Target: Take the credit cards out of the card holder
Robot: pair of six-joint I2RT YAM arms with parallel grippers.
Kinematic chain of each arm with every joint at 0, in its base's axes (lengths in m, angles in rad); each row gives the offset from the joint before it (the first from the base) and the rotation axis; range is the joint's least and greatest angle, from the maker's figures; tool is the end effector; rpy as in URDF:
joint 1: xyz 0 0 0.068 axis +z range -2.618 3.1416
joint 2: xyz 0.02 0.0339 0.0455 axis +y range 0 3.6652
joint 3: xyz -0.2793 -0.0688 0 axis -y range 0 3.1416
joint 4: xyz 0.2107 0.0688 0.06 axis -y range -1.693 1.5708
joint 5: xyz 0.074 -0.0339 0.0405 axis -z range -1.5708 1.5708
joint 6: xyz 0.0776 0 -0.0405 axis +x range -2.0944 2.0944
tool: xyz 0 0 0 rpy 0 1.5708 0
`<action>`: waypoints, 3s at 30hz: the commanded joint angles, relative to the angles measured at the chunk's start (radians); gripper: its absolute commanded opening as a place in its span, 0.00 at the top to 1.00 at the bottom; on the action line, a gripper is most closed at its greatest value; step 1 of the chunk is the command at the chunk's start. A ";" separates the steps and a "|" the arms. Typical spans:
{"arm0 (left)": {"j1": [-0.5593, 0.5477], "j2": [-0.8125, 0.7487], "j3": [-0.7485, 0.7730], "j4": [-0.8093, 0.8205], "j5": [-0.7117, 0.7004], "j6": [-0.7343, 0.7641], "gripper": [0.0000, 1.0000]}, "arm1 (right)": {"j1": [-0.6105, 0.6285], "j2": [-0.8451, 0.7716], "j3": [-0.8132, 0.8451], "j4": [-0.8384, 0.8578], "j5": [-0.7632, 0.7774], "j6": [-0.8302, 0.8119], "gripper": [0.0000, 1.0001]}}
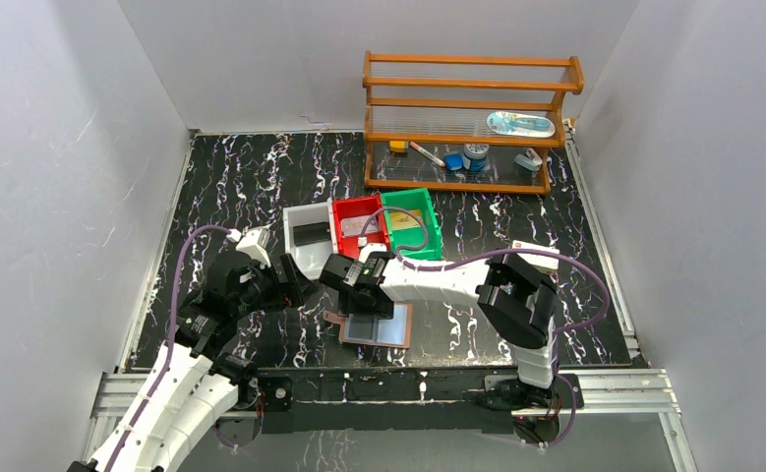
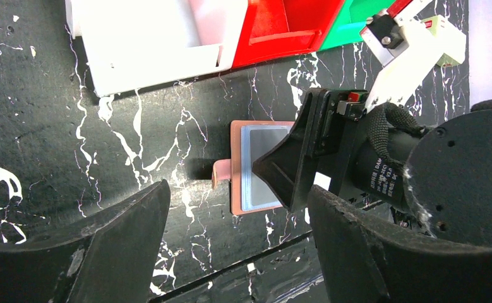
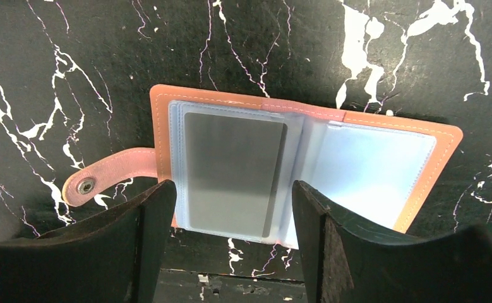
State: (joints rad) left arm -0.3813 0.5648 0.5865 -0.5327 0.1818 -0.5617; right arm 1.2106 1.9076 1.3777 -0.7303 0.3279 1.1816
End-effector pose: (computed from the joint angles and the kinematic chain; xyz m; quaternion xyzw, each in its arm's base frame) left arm 0.1104 -0.0594 0.2540 -0.0317 0.8599 -0.2984 0.4129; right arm 0.1536 0.3370 0.1820 0.0111 0.9750 0.0830 0.2059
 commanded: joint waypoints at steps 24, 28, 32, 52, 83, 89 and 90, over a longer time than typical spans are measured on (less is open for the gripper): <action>0.004 -0.002 0.027 -0.013 -0.002 0.001 0.21 | 0.006 0.011 -0.058 0.054 -0.012 -0.001 0.41; 0.004 0.004 0.028 -0.004 0.042 0.016 0.21 | -0.005 -0.050 -0.154 0.188 -0.065 -0.013 0.45; 0.004 0.024 0.020 0.021 0.134 0.031 0.22 | -0.025 -0.105 -0.263 0.323 -0.129 -0.011 0.46; 0.004 -0.042 0.046 -0.032 -0.038 0.021 0.22 | 0.018 -0.063 -0.004 0.035 0.037 -0.009 0.29; 0.004 -0.065 0.042 -0.038 -0.077 0.008 0.21 | 0.023 0.028 0.000 0.034 0.018 0.005 0.28; 0.004 -0.061 0.041 -0.039 -0.075 0.008 0.21 | 0.024 0.002 0.034 -0.014 0.051 0.013 0.28; 0.004 -0.060 0.041 -0.038 -0.074 0.009 0.21 | 0.024 -0.002 0.032 -0.010 0.049 0.015 0.28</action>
State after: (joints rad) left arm -0.3813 0.5030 0.5976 -0.5568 0.1120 -0.5514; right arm 1.2327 1.9263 1.3758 -0.7094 0.3416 1.1854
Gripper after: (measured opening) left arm 0.788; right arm 0.719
